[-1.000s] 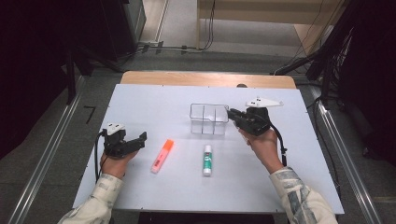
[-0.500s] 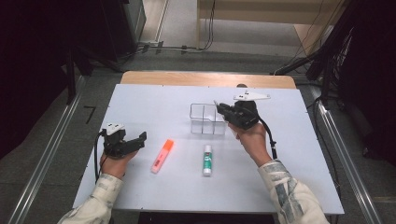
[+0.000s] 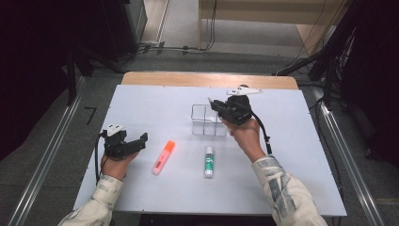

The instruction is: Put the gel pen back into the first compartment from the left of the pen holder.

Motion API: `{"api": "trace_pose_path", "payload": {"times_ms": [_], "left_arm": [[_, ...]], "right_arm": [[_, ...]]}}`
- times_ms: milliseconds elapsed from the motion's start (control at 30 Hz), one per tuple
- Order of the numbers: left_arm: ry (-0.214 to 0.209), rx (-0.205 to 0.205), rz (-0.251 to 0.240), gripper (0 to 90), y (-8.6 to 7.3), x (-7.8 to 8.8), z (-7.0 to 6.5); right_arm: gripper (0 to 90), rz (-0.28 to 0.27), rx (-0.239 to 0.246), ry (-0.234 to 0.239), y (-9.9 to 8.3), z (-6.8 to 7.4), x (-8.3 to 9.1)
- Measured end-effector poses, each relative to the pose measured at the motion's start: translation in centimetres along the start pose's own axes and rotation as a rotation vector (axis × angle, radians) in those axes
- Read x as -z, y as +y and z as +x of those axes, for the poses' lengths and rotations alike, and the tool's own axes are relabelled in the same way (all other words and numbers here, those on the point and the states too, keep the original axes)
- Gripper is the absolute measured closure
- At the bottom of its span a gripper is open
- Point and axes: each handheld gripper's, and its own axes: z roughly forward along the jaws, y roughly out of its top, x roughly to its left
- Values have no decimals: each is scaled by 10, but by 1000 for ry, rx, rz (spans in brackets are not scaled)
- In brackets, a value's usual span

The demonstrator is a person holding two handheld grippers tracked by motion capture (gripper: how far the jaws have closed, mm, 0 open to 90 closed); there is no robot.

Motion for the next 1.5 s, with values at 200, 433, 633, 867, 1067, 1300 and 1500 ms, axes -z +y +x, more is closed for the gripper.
{"api": "trace_pose_path", "payload": {"times_ms": [200,433,633,867,1067,1300,1500], "left_arm": [[-3,0,-2,157,0,0,1],[-6,6,-7,157,0,0,1],[-6,6,-7,157,1,0,1],[-10,7,-5,157,1,1,2],[-12,9,-7,157,1,1,2],[-13,9,-9,157,1,1,3],[-13,9,-10,157,1,1,3]], "right_arm": [[789,3,-6,-3,7,2,-9],[788,10,-8,-11,14,5,-24],[788,5,-12,-10,22,9,-34],[788,-2,-16,-8,31,12,-43],[788,2,-14,-3,40,17,-53],[788,5,-14,2,47,22,-65],[788,0,-24,4,51,23,-72]]}}
